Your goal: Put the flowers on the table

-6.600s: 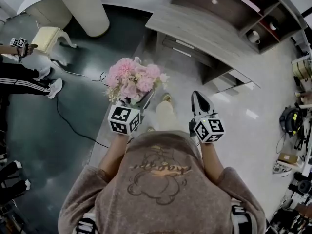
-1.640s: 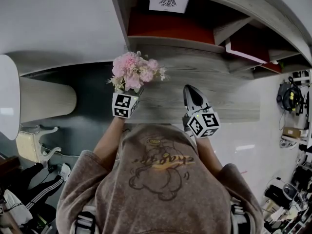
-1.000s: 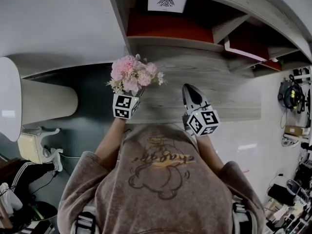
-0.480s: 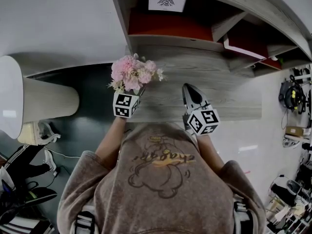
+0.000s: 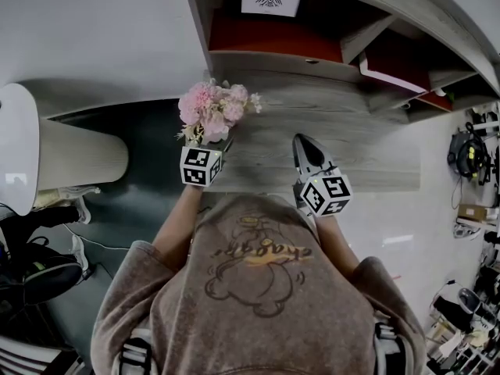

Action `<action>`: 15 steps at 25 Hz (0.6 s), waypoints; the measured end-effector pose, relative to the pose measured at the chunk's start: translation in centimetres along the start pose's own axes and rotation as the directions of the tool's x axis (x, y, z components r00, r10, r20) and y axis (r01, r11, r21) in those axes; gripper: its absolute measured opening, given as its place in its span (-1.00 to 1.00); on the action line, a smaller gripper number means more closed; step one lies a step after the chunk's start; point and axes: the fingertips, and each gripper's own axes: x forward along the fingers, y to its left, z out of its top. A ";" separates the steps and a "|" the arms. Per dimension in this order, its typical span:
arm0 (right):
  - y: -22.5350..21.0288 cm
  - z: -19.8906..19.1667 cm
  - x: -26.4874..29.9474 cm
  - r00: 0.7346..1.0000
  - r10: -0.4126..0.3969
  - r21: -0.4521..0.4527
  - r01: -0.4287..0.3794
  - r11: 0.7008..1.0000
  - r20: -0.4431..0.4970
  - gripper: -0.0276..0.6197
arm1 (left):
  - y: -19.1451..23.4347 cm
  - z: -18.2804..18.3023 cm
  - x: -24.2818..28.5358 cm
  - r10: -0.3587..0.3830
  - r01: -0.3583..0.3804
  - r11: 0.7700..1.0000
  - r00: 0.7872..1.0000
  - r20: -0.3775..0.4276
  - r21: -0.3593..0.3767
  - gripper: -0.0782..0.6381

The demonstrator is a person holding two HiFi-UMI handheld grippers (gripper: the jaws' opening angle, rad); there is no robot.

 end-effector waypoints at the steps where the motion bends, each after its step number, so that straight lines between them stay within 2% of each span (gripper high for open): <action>1: 0.1 0.0 0.0 1.000 0.001 0.000 -0.001 1.000 0.000 -0.96 | 0.0 -0.1 -0.1 0.002 -0.002 1.000 1.000 -0.002 -0.002 0.22; 8: 0.8 -0.4 -0.1 1.000 0.026 -0.002 -0.026 1.000 -0.004 -0.96 | 0.2 0.2 -1.8 0.028 -0.028 0.999 1.000 0.009 -0.028 0.23; 15: 2.4 -0.7 1.0 0.995 0.095 -0.016 -0.096 0.995 -0.022 -0.96 | -0.1 1.6 -5.1 0.043 -0.039 0.996 0.998 0.041 -0.083 0.24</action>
